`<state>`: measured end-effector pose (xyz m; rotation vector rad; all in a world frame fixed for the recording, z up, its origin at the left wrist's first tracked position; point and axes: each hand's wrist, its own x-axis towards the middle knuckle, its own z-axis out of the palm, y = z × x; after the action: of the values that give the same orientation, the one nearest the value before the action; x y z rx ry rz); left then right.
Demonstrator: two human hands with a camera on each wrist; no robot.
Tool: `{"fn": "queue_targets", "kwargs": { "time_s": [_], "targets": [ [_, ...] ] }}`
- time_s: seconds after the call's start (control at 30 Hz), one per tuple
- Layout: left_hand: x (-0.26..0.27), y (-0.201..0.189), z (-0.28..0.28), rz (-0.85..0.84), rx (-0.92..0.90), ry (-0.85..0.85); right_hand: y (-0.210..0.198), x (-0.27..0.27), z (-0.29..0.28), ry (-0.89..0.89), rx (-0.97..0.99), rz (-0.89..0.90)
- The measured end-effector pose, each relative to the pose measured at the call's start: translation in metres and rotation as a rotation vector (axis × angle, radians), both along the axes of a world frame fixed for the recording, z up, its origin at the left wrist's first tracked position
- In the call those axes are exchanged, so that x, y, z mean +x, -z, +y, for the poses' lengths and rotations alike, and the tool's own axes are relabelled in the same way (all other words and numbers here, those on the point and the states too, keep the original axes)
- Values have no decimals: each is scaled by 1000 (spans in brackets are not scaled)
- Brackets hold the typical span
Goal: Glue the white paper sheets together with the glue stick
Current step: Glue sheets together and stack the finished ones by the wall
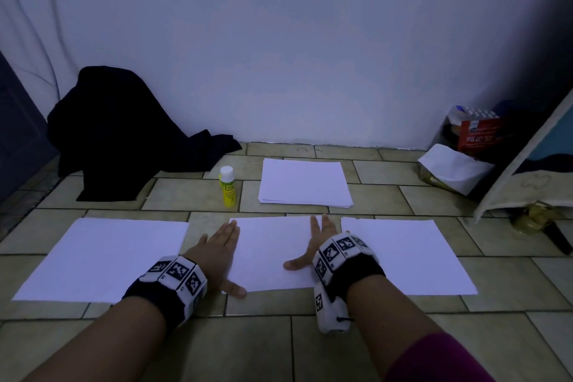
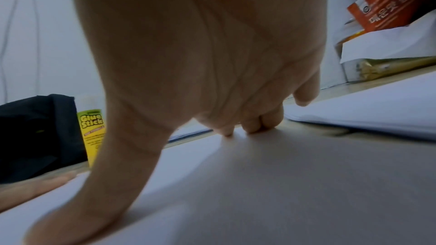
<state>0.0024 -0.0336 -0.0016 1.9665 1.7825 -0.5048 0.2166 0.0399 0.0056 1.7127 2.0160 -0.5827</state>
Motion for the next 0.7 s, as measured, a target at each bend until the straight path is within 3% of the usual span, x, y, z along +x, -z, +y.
{"fn": "queue_targets", "kwargs": {
  "time_s": [0.13, 0.37, 0.53, 0.7],
  "targets": [
    [0, -7, -1, 29, 8, -8, -2, -6, -5, -25, 60, -41],
    [17, -22, 7, 290, 279, -97, -13, -27, -22, -72, 255, -86],
    [36, -11, -2, 52, 355, 30, -5, -43, -27, -7, 183, 24],
    [36, -15, -14, 117, 373, -66, 2, -63, -25, 180, 20, 87]
  ]
}}
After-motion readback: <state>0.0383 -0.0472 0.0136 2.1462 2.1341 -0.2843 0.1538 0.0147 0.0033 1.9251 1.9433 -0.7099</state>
